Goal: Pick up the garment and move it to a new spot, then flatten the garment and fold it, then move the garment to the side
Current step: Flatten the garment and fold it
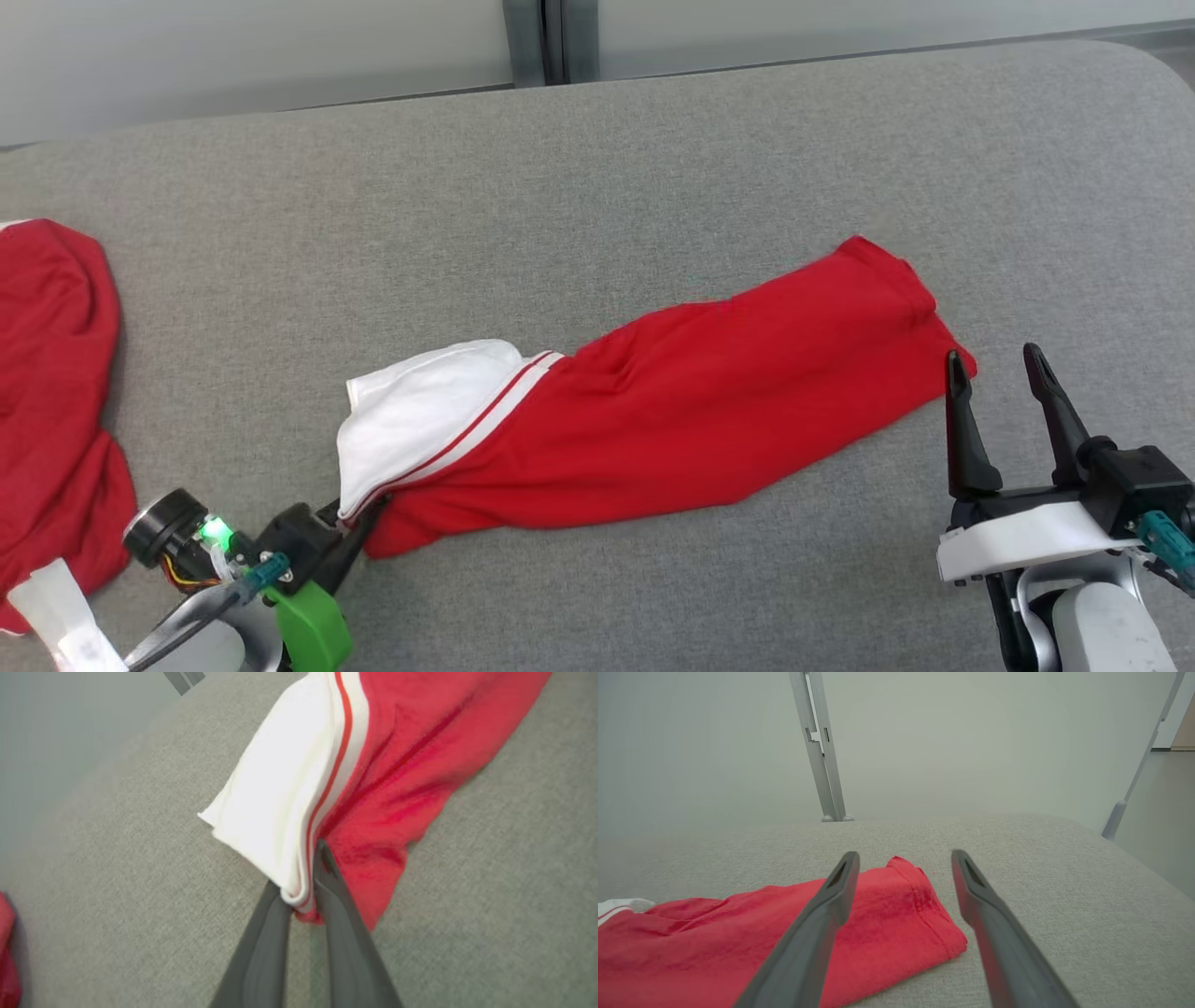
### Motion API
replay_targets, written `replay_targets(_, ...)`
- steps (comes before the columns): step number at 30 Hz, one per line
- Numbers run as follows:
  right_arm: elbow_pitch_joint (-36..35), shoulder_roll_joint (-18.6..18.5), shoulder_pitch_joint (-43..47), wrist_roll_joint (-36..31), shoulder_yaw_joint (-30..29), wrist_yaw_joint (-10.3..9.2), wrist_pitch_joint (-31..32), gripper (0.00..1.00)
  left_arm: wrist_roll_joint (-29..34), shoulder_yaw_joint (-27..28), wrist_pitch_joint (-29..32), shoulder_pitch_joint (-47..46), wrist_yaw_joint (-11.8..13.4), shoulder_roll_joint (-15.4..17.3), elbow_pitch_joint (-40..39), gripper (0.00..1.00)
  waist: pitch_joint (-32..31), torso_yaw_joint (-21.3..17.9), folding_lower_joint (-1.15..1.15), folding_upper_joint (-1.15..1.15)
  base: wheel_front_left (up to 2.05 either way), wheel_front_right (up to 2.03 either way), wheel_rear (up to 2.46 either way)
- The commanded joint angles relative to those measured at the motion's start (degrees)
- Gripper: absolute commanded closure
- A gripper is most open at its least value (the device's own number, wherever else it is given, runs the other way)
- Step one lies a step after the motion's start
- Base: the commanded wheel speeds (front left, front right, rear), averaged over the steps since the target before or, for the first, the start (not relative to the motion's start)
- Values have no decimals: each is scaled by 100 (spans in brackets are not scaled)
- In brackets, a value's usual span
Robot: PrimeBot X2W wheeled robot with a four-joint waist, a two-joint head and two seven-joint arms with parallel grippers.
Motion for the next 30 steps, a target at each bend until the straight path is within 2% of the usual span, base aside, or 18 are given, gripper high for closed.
replay_targets(1,4,-17,91,-50,-15,-9,-18,0,-339,105,38,100,-98,-220,194,23,-50,32,0,0,0,0,0)
replay_targets(2,1,-16,97,-52,-15,-8,-18,0,-506,155,87,163,-136,-279,293,0,-61,39,0,0,0,0,0)
replay_targets(5,-15,-13,155,-67,-23,-8,-18,0,-1309,358,412,376,-301,-514,470,0,-108,67,0,0,0,0,0)
replay_targets(7,-23,-15,204,-72,-43,-8,-18,0,-1631,439,640,431,-331,-498,446,0,-127,86,0,0,0,0,0)
replay_targets(9,-24,-16,235,-79,-70,-8,-18,0,-1905,584,822,511,-263,-425,308,0,-143,118,0,0,0,0,0)
replay_targets(13,-8,-14,294,-118,-47,-8,-18,0,-2782,1185,1164,513,-130,-207,-510,0,-153,172,0,0,0,0,0)
replay_targets(15,-11,-16,269,-114,-25,-8,-18,0,-3047,1479,1238,406,45,-95,-1024,0,-142,169,0,0,0,0,0)
replay_targets(17,-31,-13,195,-122,13,-8,-18,0,-3096,1662,1385,247,329,42,-1510,0,-107,150,0,0,0,0,0)
replay_targets(19,-46,-15,134,-131,47,-8,-18,0,-3122,1755,1539,106,550,47,-1767,0,-52,123,0,0,0,0,0)
replay_targets(21,-57,-15,69,-133,101,-8,-18,0,-2943,1742,1771,-73,786,209,-1778,0,14,71,0,0,0,0,0)
replay_targets(23,-72,-14,19,-137,135,-8,-18,0,-2885,1754,1923,-286,943,200,-1700,0,77,27,0,0,0,0,0)
replay_targets(26,-86,-16,-25,-148,136,-8,-18,0,-2821,1642,2237,-453,1011,203,-1346,0,172,-49,0,0,0,0,0)
replay_targets(30,-103,-15,-65,-139,111,-8,-18,0,-2714,1446,2449,-689,955,-25,-702,0,302,-124,0,0,0,0,0)
